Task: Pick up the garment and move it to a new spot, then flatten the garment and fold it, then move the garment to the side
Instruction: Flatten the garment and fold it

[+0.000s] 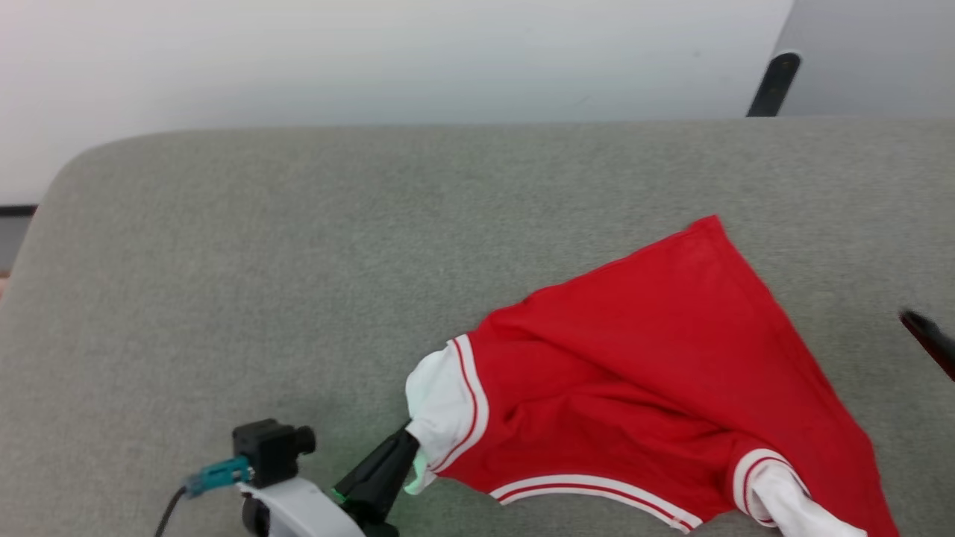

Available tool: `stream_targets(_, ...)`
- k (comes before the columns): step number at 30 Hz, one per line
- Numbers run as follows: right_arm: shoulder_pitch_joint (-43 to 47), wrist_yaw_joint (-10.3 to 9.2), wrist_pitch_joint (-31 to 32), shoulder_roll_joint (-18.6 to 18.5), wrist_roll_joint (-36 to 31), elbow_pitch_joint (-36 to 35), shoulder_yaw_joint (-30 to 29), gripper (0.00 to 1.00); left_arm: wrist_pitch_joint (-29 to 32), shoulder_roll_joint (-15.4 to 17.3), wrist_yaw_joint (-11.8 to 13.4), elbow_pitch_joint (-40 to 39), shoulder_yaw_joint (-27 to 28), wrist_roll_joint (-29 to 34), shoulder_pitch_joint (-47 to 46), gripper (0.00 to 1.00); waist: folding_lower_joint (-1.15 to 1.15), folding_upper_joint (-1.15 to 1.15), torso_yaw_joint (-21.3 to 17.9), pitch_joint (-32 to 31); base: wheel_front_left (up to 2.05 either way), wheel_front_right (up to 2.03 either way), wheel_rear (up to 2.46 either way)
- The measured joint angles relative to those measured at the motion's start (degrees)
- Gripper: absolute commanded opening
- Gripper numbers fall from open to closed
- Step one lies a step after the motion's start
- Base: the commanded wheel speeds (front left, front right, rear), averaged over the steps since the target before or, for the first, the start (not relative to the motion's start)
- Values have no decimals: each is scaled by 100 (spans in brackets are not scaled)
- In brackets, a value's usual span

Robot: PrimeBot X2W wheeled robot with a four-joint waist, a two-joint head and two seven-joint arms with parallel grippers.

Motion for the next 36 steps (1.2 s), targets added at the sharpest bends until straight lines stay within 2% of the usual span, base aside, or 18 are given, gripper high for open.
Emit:
stream_targets(3, -762, 0, -49, 177, -119, 334, 416, 100, 93, -76, 0, -12, -91, 120, -138, 0, 0, 0, 119, 122, 0, 0, 0)
stream_targets(7, -1795, 0, -244, 414, -216, 1213, 1011, 100, 152, -246, -19, 11, -182, 213, -395, 0, 0, 0, 308, 319, 0, 0, 0)
stream_targets(13, -3006, 1, -489, 549, -326, 2672, 1922, 100, 221, -398, -93, 102, -291, 292, -610, 0, 0, 0, 581, 645, 0, 0, 0)
stream_targets(19, -3691, 1, -644, 568, -369, 3878, 2797, 100, 224, -557, -169, 186, -371, 339, -842, 0, 0, 0, 824, 985, 0, 0, 0)
stream_targets(24, -4006, 1, -778, 433, -171, 4432, 3283, 100, 207, -650, -213, 243, -415, 348, -960, 0, 0, 0, 976, 1247, 0, 0, 0)
stream_targets(29, -4331, 1, -900, 277, 116, 4633, 3699, 100, 172, -688, -254, 308, -434, 357, -1095, 0, 0, 0, 1056, 1491, 0, 0, 0)
stream_targets(30, -4389, 1, -906, 248, 187, 4640, 3774, 49, 167, -693, -255, 321, -441, 357, -1115, 0, 0, 0, 1065, 1531, 0, 0, 0)
stream_targets(31, -4439, 1, -909, 223, 267, 4647, 3850, 22, 165, -697, -260, 332, -439, 357, -1140, 0, 0, 0, 1072, 1568, 0, 0, 0)
stream_targets(32, -4498, 2, -923, 211, 341, 4656, 3930, 0, 156, -702, -261, 342, -439, 356, -1156, 0, 0, 0, 1076, 1599, 0, 0, 0)
stream_targets(36, -4653, 2, -1194, 196, 581, 4682, 4228, 0, 113, -705, -267, 436, -405, 345, -1183, 0, 0, 0, 1061, 1622, 0, 0, 0)
